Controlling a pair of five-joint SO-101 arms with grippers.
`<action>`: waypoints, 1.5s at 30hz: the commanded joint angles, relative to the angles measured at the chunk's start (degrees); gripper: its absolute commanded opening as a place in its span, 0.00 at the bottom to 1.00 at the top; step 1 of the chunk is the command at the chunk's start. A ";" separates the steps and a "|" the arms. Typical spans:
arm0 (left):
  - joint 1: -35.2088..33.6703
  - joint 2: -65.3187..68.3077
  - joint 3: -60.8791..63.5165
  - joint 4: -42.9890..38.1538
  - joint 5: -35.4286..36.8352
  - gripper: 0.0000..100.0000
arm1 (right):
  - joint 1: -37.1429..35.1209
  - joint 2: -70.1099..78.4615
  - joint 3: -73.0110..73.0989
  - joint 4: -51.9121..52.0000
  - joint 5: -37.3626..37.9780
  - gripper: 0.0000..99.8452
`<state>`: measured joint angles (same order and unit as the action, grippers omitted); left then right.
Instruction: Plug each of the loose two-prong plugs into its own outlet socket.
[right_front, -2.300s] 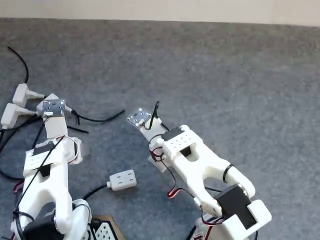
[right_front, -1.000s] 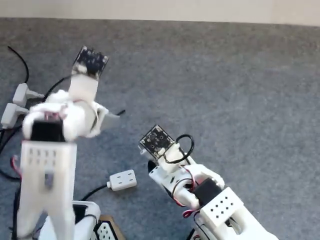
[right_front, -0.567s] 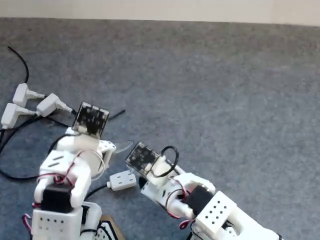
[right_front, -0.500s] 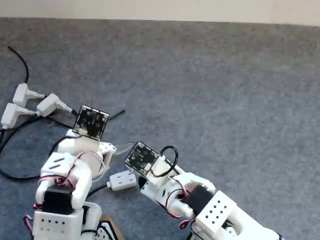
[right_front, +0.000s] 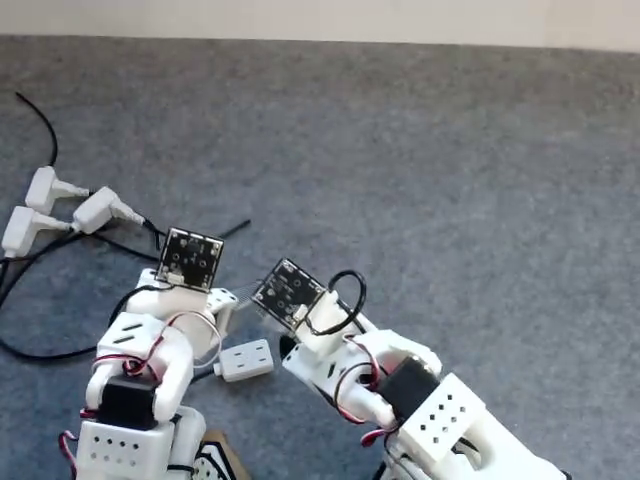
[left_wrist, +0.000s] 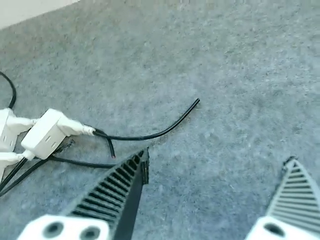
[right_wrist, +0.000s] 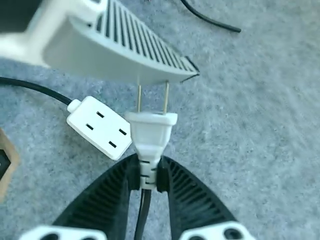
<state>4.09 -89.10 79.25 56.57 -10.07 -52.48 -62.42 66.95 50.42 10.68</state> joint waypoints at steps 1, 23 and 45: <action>0.84 -0.31 -0.48 -0.79 0.26 0.40 | 0.48 0.04 -4.44 -0.22 0.88 0.01; -0.04 -0.31 0.48 -0.97 0.97 0.40 | 4.79 9.89 -12.18 2.07 0.88 0.01; -0.13 -0.13 0.40 -0.97 0.97 0.40 | 4.97 8.48 -31.96 19.65 1.14 0.01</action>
<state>4.35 -89.01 80.57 56.13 -8.92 -48.09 -52.66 37.49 69.49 11.38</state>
